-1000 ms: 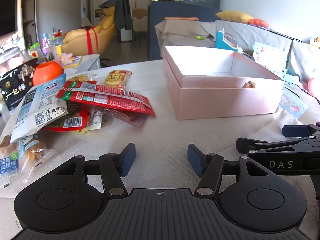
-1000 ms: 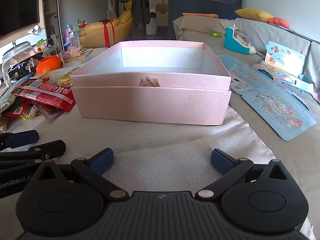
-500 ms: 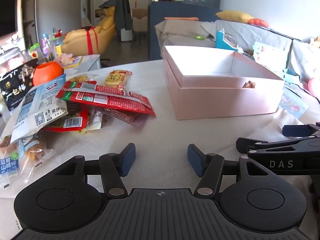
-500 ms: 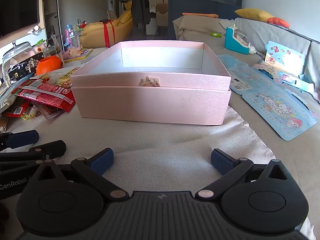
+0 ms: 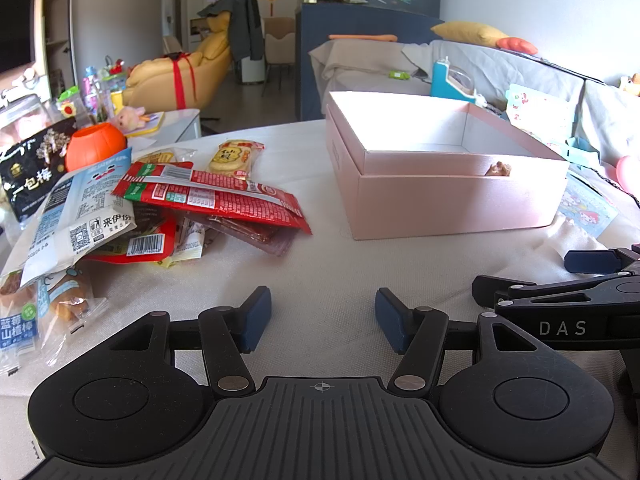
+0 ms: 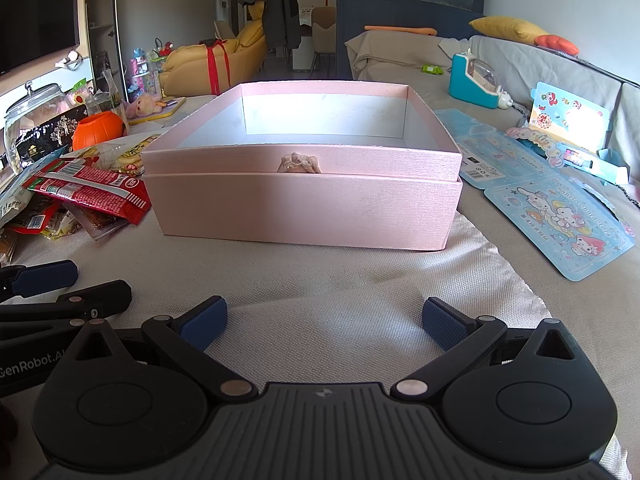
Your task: Organize snacks
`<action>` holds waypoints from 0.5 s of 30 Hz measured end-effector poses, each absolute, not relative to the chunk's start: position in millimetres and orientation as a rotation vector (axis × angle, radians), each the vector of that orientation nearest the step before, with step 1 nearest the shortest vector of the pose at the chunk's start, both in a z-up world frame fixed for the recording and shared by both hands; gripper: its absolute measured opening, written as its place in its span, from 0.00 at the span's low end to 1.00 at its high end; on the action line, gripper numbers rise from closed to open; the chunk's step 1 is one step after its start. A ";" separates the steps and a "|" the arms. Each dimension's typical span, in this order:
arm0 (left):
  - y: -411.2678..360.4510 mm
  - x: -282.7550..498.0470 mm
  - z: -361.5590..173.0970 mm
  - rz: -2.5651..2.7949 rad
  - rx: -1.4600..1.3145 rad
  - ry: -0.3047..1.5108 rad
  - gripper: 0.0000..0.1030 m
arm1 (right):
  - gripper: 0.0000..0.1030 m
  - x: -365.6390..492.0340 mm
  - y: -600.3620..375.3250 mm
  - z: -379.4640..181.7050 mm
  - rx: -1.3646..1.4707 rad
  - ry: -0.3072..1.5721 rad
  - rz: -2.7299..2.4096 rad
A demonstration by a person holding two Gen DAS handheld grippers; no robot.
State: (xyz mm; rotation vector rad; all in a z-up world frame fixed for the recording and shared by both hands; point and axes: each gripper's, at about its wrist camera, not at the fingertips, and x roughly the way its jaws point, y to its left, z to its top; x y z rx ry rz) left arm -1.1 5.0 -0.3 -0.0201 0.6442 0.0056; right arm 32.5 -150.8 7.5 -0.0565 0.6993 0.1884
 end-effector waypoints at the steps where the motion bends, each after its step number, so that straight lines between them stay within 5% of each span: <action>1: 4.4 -1.1 -0.3 0.006 -0.020 0.644 0.62 | 1.00 32.5 -150.8 7.5 -0.056 0.699 0.188; 15: 4.9 -0.9 -0.3 0.005 -0.021 0.644 0.62 | 1.00 34.4 -148.2 8.9 -0.059 0.712 0.195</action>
